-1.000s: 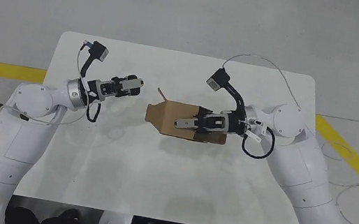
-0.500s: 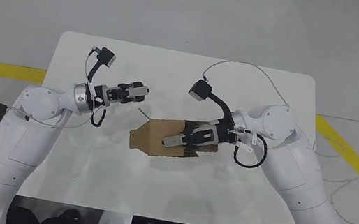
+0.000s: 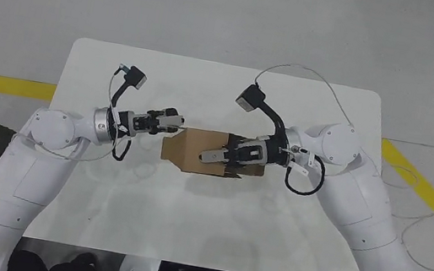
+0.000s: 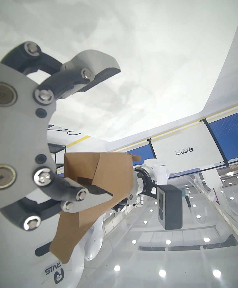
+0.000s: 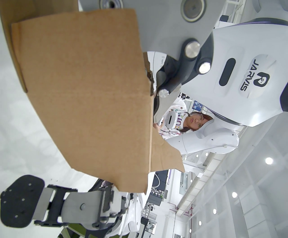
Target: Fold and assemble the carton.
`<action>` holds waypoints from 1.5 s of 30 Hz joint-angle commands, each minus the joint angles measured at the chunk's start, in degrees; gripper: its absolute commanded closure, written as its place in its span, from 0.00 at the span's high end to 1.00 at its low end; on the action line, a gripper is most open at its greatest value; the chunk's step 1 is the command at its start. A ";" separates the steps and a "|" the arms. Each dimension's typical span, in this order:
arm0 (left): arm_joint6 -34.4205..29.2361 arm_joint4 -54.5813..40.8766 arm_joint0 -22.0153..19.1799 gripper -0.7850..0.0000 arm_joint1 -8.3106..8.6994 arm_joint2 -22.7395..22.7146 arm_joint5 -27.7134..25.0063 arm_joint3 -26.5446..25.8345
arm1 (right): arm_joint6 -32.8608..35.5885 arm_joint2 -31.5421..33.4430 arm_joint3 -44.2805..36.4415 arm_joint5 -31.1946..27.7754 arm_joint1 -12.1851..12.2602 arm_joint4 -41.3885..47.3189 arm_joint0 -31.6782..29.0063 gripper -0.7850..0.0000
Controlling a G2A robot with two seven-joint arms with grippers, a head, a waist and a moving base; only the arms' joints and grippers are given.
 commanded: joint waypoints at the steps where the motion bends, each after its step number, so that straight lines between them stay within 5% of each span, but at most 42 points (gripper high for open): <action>1: -0.54 -0.22 0.54 1.00 0.05 0.07 0.04 -0.52 | -0.39 0.23 0.23 0.13 0.04 0.12 -0.09 0.00; 27: -0.57 1.11 0.59 1.00 -0.20 3.18 0.26 -3.27 | -1.10 -0.17 0.72 -0.18 -0.10 0.57 0.05 0.00; 45: -0.44 -0.29 1.29 1.00 0.30 0.46 -0.08 -3.45 | -3.32 1.93 2.81 0.55 0.46 -1.96 -0.08 0.00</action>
